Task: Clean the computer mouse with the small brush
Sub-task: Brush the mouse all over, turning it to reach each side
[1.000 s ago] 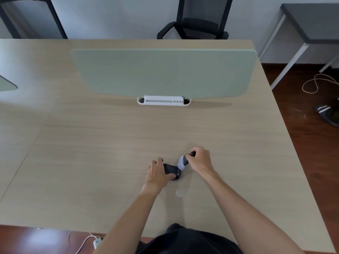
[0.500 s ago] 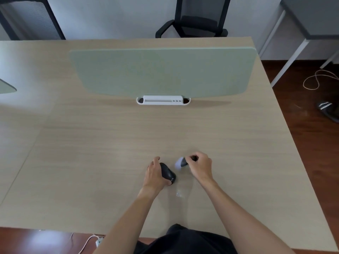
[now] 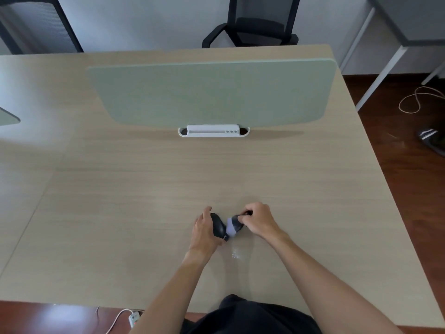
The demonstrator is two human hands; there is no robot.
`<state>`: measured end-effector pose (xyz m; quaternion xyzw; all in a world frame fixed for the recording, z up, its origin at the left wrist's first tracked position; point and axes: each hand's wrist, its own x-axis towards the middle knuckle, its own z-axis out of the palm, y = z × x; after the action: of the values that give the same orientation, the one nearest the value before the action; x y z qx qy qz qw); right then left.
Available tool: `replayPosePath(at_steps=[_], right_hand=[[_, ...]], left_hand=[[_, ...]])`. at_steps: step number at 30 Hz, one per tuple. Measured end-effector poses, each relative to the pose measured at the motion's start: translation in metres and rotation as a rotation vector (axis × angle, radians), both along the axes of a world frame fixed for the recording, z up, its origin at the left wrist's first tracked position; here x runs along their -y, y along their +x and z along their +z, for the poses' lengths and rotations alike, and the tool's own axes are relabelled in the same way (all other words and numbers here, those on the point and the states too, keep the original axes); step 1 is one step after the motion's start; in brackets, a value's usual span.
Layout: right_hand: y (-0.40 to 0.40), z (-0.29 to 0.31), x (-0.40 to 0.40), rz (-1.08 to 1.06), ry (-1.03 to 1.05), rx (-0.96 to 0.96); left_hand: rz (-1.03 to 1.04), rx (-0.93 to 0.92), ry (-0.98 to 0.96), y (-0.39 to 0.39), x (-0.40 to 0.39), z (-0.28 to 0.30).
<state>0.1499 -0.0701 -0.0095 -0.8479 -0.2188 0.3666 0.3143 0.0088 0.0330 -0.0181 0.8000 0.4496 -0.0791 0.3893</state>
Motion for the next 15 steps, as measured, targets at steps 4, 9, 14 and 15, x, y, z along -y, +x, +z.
replayPosePath(at_steps=[4, 9, 14, 15], right_hand=[[-0.011, 0.003, -0.015, -0.122, 0.152, 0.032], [-0.024, -0.007, -0.016, -0.076, 0.080, -0.019], [-0.006, -0.003, 0.004, 0.110, -0.055, -0.039], [-0.004, -0.001, 0.005, 0.087, -0.021, -0.015]], left_hand=[[-0.052, -0.001, -0.028, -0.003, -0.001, 0.002], [-0.128, 0.003, -0.080, -0.007, -0.012, 0.005], [-0.149, 0.049, -0.078, -0.009, -0.016, 0.001], [-0.144, 0.058, -0.073, -0.009, -0.016, 0.000]])
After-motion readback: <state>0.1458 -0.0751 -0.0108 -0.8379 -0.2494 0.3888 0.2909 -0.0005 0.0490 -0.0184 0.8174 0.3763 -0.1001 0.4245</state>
